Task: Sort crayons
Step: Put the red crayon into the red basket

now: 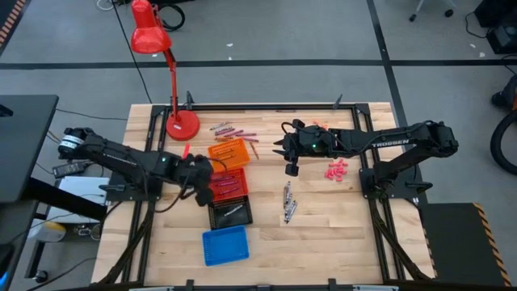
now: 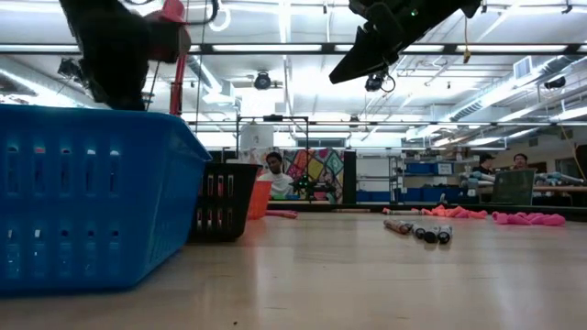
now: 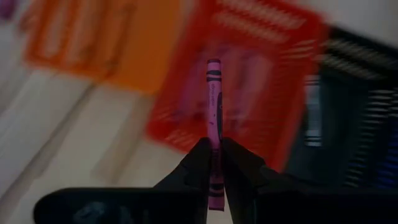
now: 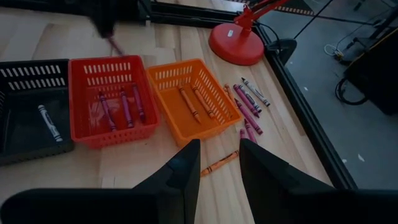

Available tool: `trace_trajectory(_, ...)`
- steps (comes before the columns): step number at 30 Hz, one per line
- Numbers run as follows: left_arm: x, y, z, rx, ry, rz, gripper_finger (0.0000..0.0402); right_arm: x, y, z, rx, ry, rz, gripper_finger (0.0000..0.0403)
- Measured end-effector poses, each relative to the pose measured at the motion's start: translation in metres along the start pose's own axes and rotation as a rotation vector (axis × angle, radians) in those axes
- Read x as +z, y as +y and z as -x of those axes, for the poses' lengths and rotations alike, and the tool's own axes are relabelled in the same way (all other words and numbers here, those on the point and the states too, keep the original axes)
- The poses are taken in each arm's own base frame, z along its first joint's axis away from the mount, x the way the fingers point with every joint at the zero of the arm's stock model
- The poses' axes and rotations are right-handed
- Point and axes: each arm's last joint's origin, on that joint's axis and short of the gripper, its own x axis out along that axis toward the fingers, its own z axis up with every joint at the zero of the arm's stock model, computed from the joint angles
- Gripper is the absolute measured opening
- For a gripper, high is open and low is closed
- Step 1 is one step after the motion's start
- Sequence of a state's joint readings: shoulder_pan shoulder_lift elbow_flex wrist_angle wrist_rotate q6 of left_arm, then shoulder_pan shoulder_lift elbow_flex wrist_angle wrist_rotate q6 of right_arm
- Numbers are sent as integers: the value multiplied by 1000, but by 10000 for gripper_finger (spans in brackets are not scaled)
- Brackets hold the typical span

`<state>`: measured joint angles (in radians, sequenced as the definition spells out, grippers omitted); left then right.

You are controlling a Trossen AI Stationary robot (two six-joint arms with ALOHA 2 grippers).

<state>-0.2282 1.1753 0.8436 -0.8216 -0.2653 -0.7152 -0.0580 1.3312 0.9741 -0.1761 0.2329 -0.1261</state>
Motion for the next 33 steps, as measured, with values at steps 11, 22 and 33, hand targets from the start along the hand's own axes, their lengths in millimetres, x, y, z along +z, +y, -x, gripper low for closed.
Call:
trace_trajectory(11, 10, -30, -29, -4, -126, -183, 39, 0, 0, 0, -1, 0, -1, 116)
trace_trajectory(22, 8, -30, -53, 73, -41, -369, 39, 0, 0, 1, -71, 12, 99, 116)
trace_trajectory(33, 23, -27, -58, 202, -172, -459, 39, -22, -13, -20, -139, -58, 150, 116)
